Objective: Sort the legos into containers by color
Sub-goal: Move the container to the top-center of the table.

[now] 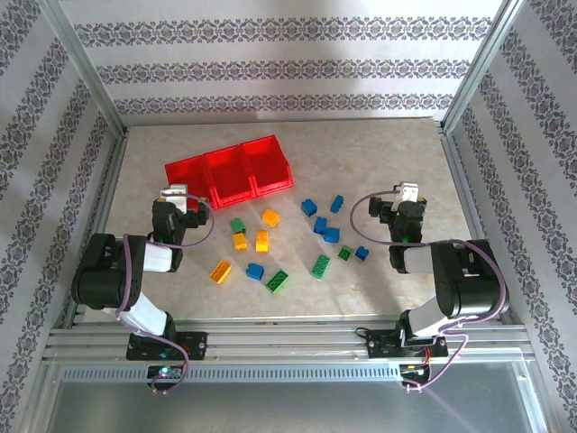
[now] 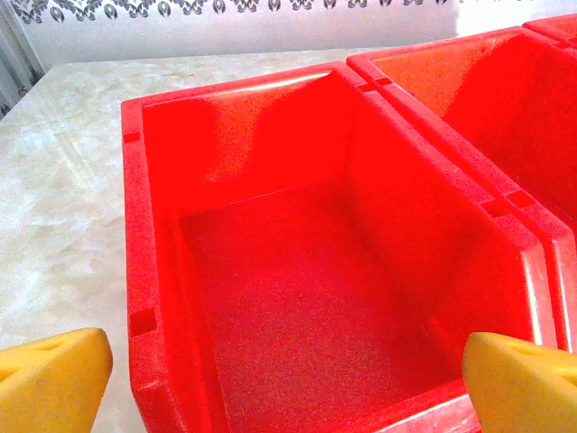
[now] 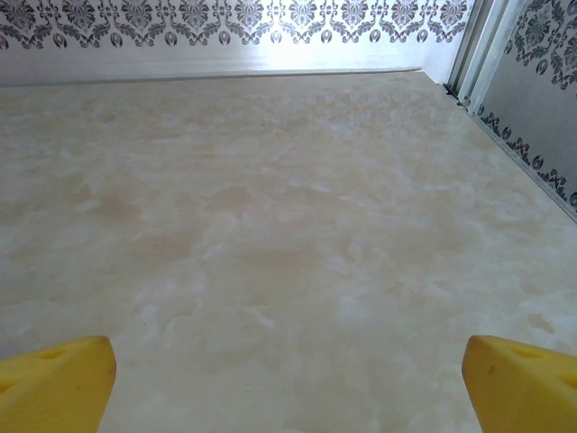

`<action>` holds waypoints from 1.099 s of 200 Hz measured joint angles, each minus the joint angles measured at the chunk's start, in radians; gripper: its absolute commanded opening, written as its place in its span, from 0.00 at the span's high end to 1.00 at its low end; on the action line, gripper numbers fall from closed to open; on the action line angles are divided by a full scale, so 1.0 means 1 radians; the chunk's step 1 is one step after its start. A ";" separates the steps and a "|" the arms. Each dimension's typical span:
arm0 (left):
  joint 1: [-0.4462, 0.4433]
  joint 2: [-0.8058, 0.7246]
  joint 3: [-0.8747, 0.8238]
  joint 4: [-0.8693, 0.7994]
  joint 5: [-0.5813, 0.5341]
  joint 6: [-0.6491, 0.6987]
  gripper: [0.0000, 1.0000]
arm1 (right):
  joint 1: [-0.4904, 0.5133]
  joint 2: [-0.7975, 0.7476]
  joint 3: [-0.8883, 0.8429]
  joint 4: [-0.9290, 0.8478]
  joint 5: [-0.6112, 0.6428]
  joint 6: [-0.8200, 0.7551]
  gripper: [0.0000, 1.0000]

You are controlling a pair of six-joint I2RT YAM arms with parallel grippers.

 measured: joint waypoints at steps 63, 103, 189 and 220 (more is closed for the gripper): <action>0.000 0.000 0.000 0.000 0.000 0.000 0.00 | 0.000 0.000 0.000 0.000 0.000 0.000 0.02; 0.000 0.000 0.000 0.000 0.000 0.000 0.00 | 0.000 0.000 0.000 0.000 0.000 0.000 0.02; 0.000 0.000 0.000 0.000 -0.011 -0.005 0.00 | 0.000 0.000 0.000 0.000 0.000 0.000 0.02; 0.000 -0.017 0.000 -0.013 -0.031 -0.015 0.00 | 0.000 -0.003 0.000 -0.001 0.008 0.000 0.02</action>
